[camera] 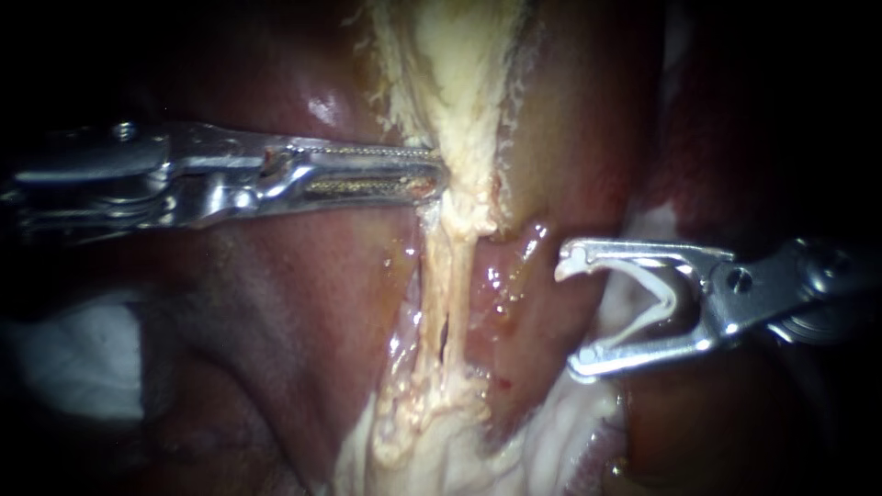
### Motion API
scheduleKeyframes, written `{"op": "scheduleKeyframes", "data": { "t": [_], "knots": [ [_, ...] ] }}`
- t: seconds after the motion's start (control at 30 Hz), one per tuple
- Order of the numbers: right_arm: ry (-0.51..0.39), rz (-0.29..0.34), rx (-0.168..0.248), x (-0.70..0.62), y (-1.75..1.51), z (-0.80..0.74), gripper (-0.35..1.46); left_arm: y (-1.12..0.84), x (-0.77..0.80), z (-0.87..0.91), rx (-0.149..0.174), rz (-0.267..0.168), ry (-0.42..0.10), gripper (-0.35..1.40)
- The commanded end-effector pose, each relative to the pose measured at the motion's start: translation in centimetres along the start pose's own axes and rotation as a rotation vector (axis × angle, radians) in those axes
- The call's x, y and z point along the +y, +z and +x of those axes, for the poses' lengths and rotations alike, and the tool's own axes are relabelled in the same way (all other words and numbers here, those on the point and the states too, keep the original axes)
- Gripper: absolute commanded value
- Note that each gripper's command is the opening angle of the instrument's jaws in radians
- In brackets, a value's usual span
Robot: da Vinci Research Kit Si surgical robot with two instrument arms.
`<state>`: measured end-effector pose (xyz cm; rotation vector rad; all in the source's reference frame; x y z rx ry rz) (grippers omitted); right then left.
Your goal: Grabbing gallbladder
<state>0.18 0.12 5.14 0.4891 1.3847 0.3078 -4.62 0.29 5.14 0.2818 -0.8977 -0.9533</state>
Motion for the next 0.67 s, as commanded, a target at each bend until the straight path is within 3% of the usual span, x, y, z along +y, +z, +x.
{"op": "scheduleKeyframes", "data": {
  "t": [0.03, 0.1, 0.23, 0.67],
  "knots": [
    [0.000, 0.000, 0.000, 0.00, 0.00, 0.00, 0.57, -0.03, 0.00, -0.02, 0.030, 0.005, -0.026, -0.35],
    [0.000, 0.000, 0.000, 0.00, 0.00, 0.00, 0.57, -0.05, 0.00, -0.02, 0.057, 0.002, -0.048, -0.35],
    [0.000, 0.000, 0.000, 0.00, 0.00, 0.00, 0.57, -0.08, -0.02, -0.01, 0.069, 0.005, -0.058, -0.35],
    [0.000, 0.000, 0.000, 0.00, 0.00, 0.00, 0.57, -0.10, -0.01, 0.00, 0.070, 0.008, -0.070, -0.35]
  ]
}}
